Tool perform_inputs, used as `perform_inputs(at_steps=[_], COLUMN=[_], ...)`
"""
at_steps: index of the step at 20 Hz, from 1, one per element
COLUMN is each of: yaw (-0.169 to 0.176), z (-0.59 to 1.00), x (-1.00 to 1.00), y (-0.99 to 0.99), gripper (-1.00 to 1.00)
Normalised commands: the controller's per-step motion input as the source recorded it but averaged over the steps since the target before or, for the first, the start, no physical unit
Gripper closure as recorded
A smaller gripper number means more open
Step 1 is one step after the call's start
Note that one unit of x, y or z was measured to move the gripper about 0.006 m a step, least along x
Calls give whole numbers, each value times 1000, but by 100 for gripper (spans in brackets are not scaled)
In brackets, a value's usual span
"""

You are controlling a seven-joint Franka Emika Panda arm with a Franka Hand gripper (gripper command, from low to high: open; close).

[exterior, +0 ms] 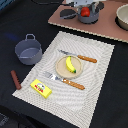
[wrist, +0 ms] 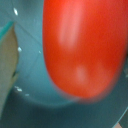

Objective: Interact with the objects in diverse but meaningful ways.

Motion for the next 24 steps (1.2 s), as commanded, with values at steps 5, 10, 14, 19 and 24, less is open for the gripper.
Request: perform_inputs(at_steps=[5, 10, 14, 19, 24], yaw=[-18, -20, -24, -37, -73], z=[1000, 935, 821, 463, 255], x=[170, 188, 221, 382, 567], y=[482, 457, 206, -434, -634], gripper=[-100, -100, -100, -100, -100])
